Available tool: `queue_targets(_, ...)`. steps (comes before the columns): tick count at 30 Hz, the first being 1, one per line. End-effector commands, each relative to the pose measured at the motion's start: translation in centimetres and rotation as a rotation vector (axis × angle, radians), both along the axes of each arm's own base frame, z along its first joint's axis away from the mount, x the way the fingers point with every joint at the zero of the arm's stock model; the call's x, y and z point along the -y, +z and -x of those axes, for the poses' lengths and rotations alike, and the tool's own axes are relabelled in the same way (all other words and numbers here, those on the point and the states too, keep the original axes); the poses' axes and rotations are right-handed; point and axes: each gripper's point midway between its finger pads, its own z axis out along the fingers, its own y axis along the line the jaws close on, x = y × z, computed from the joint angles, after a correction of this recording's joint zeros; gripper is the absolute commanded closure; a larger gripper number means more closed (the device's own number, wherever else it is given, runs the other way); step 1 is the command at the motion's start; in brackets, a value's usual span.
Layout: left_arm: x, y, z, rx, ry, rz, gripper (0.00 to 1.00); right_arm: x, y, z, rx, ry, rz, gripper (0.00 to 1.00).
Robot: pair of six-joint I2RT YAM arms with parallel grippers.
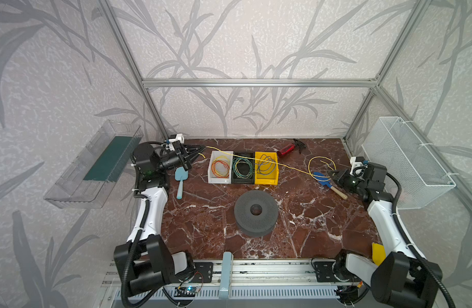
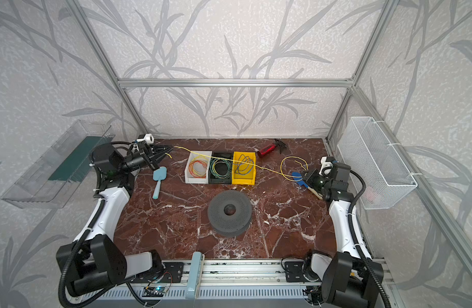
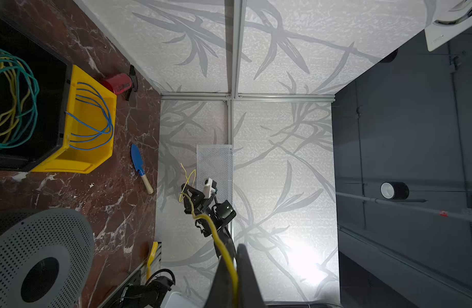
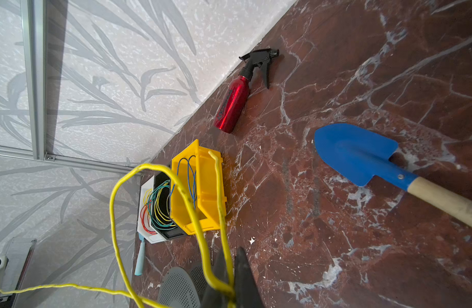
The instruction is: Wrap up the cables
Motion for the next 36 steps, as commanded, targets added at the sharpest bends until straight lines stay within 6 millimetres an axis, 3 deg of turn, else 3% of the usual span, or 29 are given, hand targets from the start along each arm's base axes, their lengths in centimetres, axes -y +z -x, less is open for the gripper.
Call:
queue_targets(1, -3.8, 2.4, -0.7, 0.125, 0.237, 0.026, 1.0, 5.1, -0.9, -0.7, -0.038, -0.203, 0.157, 1.0)
queue_targets(8, -1.9, 1.8, -0.2, 0.084, 0.188, 0.063, 0.97, -0.1, 1.2, -1.1, -0.013, -0.027, 0.144, 1.0)
queue_targets(9, -1.4, 1.3, 0.0, 0.056, 0.186, 0.031, 0.92, -1.1, 1.7, -1.0, -0.008, 0.011, 0.135, 1.0)
queue_targets(13, 0.4, -0.1, 1.5, 0.037, 0.159, -0.158, 0.42, -3.6, 3.4, -0.5, 0.007, 0.106, 0.081, 1.0)
queue_targets(16, 0.5, -1.2, 3.2, 0.036, 0.158, -0.344, 0.25, -4.0, 4.6, -0.4, 0.036, 0.11, 0.045, 1.0)
queue_targets(18, 0.1, -2.2, 4.6, 0.041, 0.16, -0.51, 0.22, -4.3, 5.0, -0.5, 0.03, 0.13, 0.032, 1.0)
queue_targets(22, -3.3, -4.9, 7.1, 0.054, 0.253, -1.013, 0.21, -5.7, 4.6, -1.4, -0.012, 0.207, -0.06, 1.0)
queue_targets(24, -4.0, -5.4, 7.9, 0.107, 0.283, -1.157, 0.2, -6.8, 4.3, -1.5, -0.037, 0.27, -0.133, 1.0)
queue_targets(30, -1.1, -4.6, 8.6, 0.286, 0.254, -1.106, 0.19, -8.7, 5.3, -0.6, -0.049, 0.363, -0.219, 1.0)
queue_targets(36, -1.4, -6.3, 7.0, 0.232, 0.288, -1.1, 0.26, -10.4, 9.1, 0.6, 0.006, 0.438, -0.346, 1.0)
